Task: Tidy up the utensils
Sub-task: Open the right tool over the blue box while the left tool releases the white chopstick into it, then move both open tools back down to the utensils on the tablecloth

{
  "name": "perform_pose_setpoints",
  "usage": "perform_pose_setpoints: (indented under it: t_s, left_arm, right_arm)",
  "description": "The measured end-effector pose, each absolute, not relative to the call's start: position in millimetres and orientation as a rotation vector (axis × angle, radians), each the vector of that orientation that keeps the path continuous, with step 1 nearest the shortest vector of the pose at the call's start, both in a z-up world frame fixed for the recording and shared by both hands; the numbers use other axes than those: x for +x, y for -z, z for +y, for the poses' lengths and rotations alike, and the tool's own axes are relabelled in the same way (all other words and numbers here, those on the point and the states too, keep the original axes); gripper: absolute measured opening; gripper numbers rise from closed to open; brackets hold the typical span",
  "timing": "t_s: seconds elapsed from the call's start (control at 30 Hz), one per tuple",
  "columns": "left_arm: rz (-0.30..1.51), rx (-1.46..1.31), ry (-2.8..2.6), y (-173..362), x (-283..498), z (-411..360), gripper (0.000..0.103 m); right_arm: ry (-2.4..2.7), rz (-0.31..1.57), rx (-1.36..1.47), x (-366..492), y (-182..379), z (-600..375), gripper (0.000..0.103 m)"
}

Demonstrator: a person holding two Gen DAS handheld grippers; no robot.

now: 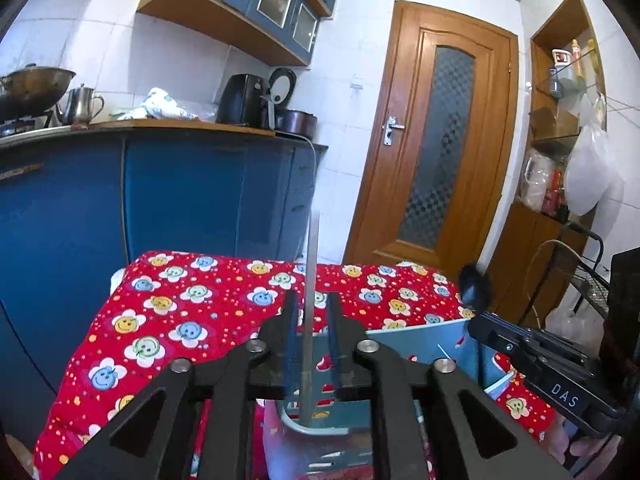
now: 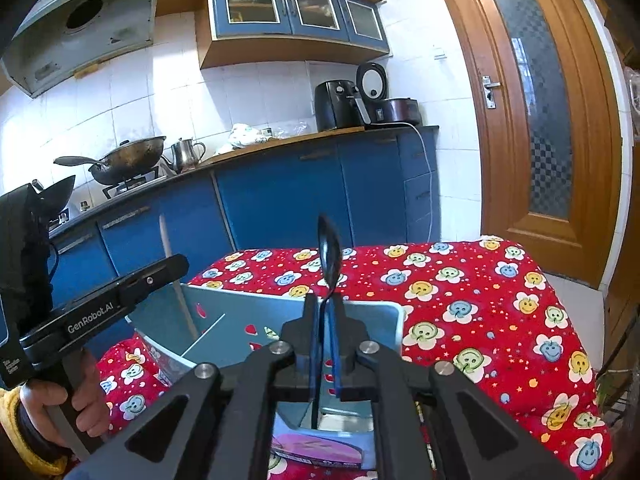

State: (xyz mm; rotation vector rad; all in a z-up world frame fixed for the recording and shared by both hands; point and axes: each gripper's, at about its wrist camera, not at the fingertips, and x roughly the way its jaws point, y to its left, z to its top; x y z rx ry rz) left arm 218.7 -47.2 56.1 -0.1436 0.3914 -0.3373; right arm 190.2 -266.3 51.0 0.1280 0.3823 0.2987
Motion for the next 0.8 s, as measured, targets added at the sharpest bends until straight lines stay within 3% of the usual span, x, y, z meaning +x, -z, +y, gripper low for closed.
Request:
perform_pose_setpoints:
  t_s: [0.07,0.13,0.27,0.8]
  left_arm:
    - [0.401,-0.150,0.337,-56,217,-46,0.018]
    - [0.409,-0.154,0.338,-57,216,-44,0.019]
    - [0.423,-0.166,0.340,-61,210,-38,0.025]
    - [0.490,-0.136,0.362,-83,165,-20,0.032]
  right_arm:
    - [-0.299,0.379,0.122,189,-51,-265,0.022]
    - [-0.299,0.374,0.120,187,-53,-265,0.024]
    - [-0.303,0.366,0.130,183,-58,-265,0.025]
    - [-0.286,0.374,0.107,133,-92,-260,0.031]
